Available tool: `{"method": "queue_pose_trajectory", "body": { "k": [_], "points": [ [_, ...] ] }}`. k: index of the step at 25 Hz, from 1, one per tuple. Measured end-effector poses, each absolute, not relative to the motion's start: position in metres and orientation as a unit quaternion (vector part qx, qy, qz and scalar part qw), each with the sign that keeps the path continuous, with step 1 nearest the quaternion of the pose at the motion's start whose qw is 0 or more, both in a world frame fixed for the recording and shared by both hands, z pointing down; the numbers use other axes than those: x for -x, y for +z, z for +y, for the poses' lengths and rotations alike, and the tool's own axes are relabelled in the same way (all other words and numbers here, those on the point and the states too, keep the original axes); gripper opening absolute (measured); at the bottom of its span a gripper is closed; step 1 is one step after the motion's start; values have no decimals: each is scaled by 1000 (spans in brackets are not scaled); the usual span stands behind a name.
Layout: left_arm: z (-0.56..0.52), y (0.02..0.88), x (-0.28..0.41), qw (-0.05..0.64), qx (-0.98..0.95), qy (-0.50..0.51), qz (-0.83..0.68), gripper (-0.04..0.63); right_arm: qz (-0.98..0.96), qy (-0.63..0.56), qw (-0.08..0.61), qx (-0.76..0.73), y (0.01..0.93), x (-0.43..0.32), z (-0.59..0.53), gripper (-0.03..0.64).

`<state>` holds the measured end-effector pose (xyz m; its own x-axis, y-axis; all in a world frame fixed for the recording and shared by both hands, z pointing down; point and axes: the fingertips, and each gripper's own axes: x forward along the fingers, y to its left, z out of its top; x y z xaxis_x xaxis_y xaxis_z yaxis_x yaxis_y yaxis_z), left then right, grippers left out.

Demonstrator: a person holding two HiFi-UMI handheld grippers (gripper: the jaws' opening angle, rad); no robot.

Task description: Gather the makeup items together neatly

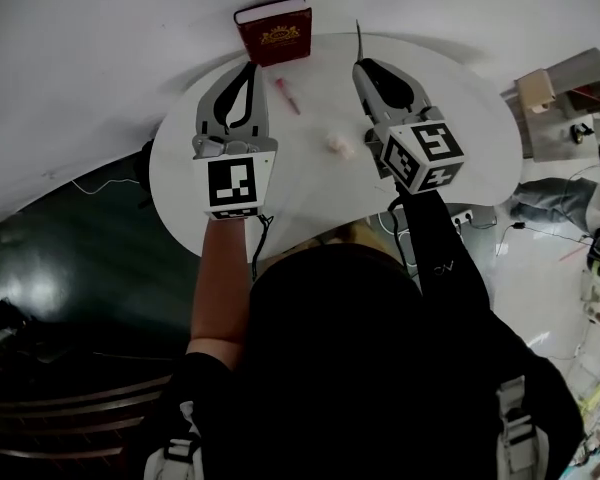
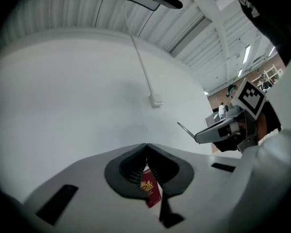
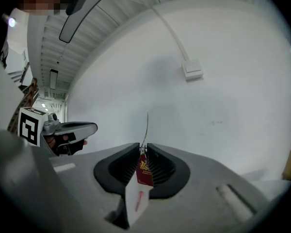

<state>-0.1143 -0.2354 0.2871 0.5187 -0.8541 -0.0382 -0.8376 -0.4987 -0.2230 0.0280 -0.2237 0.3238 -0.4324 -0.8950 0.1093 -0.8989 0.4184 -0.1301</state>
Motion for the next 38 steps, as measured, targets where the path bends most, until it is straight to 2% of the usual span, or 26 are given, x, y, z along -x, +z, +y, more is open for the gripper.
{"method": "queue_pose_trajectory", "body": {
  "k": [5, 12, 22, 28, 38],
  "points": [
    [-225, 292, 87, 103, 878, -41, 466, 8, -838, 93, 10, -537, 331, -41, -213, 52],
    [-226, 301, 86, 97, 874, -46, 474, 8, -845, 106, 41, -522, 359, -29, -214, 52],
    [-223, 322, 93, 86, 878, -36, 469, 8, -827, 300, 174, -442, 536, 59, -176, 52],
    [-221, 332, 107, 94, 877, -52, 468, 8, -790, 337, 272, -434, 614, 77, -153, 52],
    [-221, 345, 129, 74, 877, -62, 471, 8, -743, 399, 284, -457, 655, 76, -150, 52]
  ]
}}
